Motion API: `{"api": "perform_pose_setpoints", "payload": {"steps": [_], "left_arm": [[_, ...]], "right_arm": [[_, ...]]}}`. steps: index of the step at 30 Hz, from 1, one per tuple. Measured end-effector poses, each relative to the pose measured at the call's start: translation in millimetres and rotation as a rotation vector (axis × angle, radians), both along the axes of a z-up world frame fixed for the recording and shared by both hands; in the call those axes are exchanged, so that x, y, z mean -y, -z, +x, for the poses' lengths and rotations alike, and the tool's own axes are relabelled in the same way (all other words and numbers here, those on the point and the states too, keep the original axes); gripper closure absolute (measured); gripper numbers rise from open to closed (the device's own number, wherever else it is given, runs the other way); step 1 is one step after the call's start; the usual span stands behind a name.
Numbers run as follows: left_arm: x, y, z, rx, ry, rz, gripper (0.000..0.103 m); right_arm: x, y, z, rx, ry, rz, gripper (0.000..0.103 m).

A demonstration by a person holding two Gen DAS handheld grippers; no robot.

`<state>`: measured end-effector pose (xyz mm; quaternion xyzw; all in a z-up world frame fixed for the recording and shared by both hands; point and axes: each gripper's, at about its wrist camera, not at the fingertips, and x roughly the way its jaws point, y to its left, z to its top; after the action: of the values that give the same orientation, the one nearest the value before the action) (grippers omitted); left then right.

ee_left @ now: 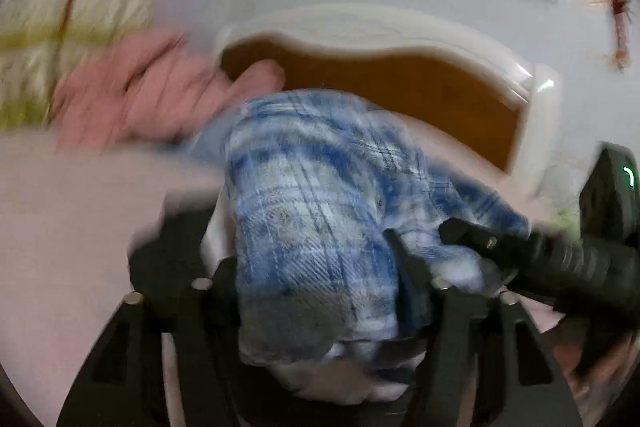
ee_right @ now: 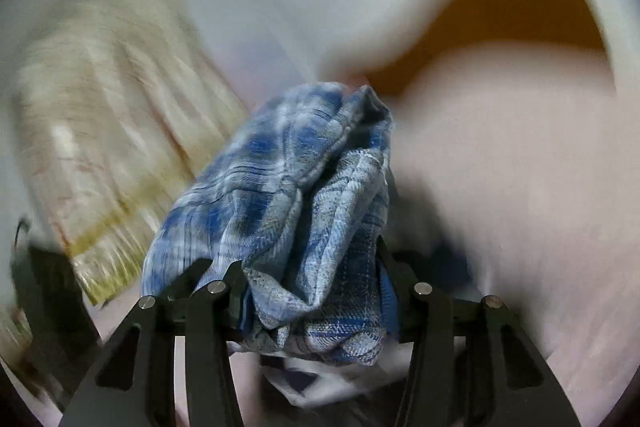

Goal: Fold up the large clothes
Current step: 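Carry the bundle with both grippers and place it on the black clothes stack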

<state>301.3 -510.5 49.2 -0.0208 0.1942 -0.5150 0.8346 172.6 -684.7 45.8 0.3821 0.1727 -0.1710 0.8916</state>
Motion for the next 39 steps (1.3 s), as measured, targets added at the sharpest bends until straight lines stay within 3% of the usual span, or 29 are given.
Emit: {"api": "perform_pose_setpoints", "payload": {"steps": [2,4,7,9,10,11,12,15,18,21,23,24,26,28,31,34,35,37,39], "left_arm": [[-5,2,15,-0.074,0.042,-0.015,0.04],[-11,-19,15,-0.057,0.049,0.003,0.04],[-14,-15,8,-0.004,-0.016,0.033,0.039],[-15,-15,9,-0.035,-0.012,0.015,0.034],[-17,-18,8,-0.038,-0.018,0.007,0.025],[-20,-20,7,-0.031,-0.035,-0.003,0.017],[-21,-20,8,-0.021,-0.044,-0.017,0.016],[-42,-27,3,-0.005,-0.07,-0.049,0.013],[-64,-48,-16,0.123,-0.144,-0.045,0.005],[-100,-71,-47,0.273,-0.226,-0.065,0.0],[-135,-78,-68,0.316,-0.273,-0.105,0.0],[-149,-81,-75,0.342,-0.285,-0.108,0.0],[-179,-84,-87,0.384,-0.353,-0.098,0.0],[-203,-86,-85,0.358,-0.383,-0.091,0.0],[-234,-80,-87,0.338,-0.395,-0.072,0.0],[-256,-60,-102,0.436,-0.473,-0.01,0.0],[-266,-51,-106,0.456,-0.487,-0.024,0.0],[-278,-35,-107,0.433,-0.44,-0.029,0.0],[-272,-15,-102,0.452,-0.442,0.026,0.0]], "right_arm": [[9,9,-1,0.056,-0.048,0.063,0.047],[-4,-3,-3,0.06,-0.05,-0.019,0.047],[-24,-10,1,0.001,-0.013,-0.131,0.046],[-31,-14,-2,-0.018,0.021,-0.184,0.043],[-36,-17,-6,-0.019,0.041,-0.224,0.042],[-36,-20,-6,-0.023,0.063,-0.245,0.034],[-40,-23,-10,-0.035,0.108,-0.274,0.022],[-46,-36,-24,-0.07,0.172,-0.364,0.013],[-72,-58,-45,-0.06,0.252,-0.498,0.013],[-96,-82,-66,-0.069,0.259,-0.585,0.013],[-115,-93,-85,-0.042,0.289,-0.599,0.01],[-126,-95,-97,-0.023,0.306,-0.588,0.003],[-150,-97,-117,0.041,0.281,-0.6,0.0],[-180,-97,-137,0.085,0.246,-0.675,0.0],[-216,-89,-153,0.068,0.274,-0.753,0.0],[-233,-75,-151,0.048,0.216,-0.732,0.0],[-238,-67,-150,0.035,0.207,-0.743,0.0],[-249,-53,-146,0.022,0.209,-0.788,0.0],[-257,-32,-143,0.036,0.23,-0.825,0.0]]}}
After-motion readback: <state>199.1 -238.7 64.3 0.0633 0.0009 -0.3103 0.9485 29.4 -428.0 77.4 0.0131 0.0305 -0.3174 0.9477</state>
